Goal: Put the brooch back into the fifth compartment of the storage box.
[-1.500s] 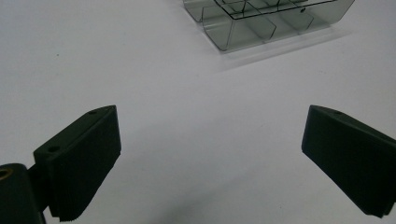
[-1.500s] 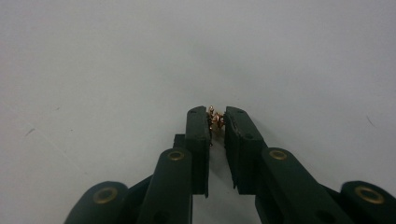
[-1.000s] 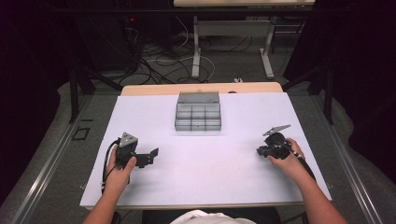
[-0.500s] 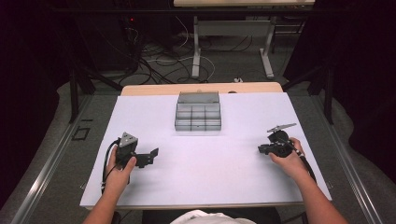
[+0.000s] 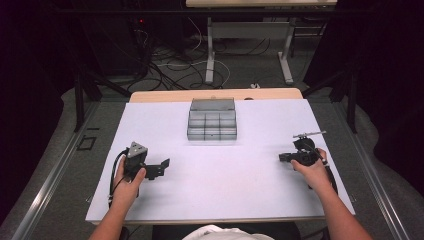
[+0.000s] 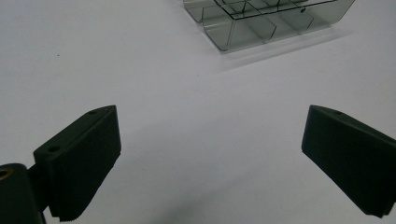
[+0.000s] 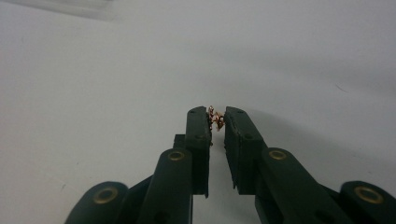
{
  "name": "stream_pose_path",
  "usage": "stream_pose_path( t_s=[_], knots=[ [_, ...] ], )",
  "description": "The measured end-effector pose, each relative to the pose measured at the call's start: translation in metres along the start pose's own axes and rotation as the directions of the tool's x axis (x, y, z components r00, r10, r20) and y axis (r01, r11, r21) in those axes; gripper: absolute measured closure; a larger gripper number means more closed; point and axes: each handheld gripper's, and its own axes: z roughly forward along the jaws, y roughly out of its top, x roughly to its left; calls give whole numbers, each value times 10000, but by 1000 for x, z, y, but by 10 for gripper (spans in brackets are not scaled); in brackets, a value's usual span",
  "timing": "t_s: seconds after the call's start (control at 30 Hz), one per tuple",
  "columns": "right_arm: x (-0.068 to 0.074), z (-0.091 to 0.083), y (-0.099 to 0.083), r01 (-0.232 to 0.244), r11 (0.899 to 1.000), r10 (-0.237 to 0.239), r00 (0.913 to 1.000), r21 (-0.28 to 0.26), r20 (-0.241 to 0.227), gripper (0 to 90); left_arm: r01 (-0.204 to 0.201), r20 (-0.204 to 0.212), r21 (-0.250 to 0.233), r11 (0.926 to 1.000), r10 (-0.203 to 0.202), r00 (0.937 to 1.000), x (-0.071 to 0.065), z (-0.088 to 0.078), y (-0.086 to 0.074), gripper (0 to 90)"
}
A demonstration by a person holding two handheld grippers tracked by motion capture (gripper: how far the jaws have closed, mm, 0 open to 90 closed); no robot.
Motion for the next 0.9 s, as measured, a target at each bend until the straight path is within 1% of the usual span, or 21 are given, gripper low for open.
stream_pose_path(
  t_s=[0.1,0.13,0.2,0.33,0.37,0.4,0.43,0.47,0.57,0.7,0.73,0.83,0.9],
  knots=[
    [-2,-1,1,-394,9991,394,9992,-154,-8,803,-1,-13,28,10000,1,10000,0,0,0,46],
    [-4,-2,1,-414,9990,414,9991,-183,-29,803,1,-10,33,10000,-1,10000,0,0,0,46],
    [-5,-3,1,-644,9976,644,9979,-265,-34,803,-5,-15,33,10000,5,10000,0,0,0,46],
    [-7,-5,2,-868,9956,867,9962,-351,-51,803,-7,-17,40,10000,7,10000,0,0,0,47],
    [-7,-6,2,-929,9951,931,9956,-341,51,803,-1,-19,43,10000,1,10000,0,0,0,47],
    [-8,-7,2,-922,9954,924,9957,-261,70,803,11,-54,-32,10000,-12,10000,0,0,0,47],
    [-8,-6,2,-964,9942,965,9953,-476,-4,803,9,-52,-20,10000,-9,10000,0,0,0,47],
    [-8,-6,2,-1002,9936,1001,9950,-513,-36,803,-23,-101,-112,9999,22,9999,0,0,0,47],
    [-8,-7,3,-969,9939,970,9953,-530,-14,803,-34,-118,-111,9999,33,9999,0,0,0,47],
    [-6,-8,5,-1073,9923,1074,9942,-618,-26,803,-46,-99,-30,10000,45,9999,0,0,0,47],
    [-6,-8,5,-1057,9924,1058,9944,-631,-20,803,-25,-126,-124,9999,23,9999,0,0,0,47],
    [-4,-9,7,-958,9933,957,9954,-653,-40,803,-10,-127,-127,9999,9,9999,0,0,0,47],
    [-3,-10,8,-985,9928,983,9951,-686,-59,803,-5,-140,-134,9999,3,9999,0,0,0,47]
  ],
)
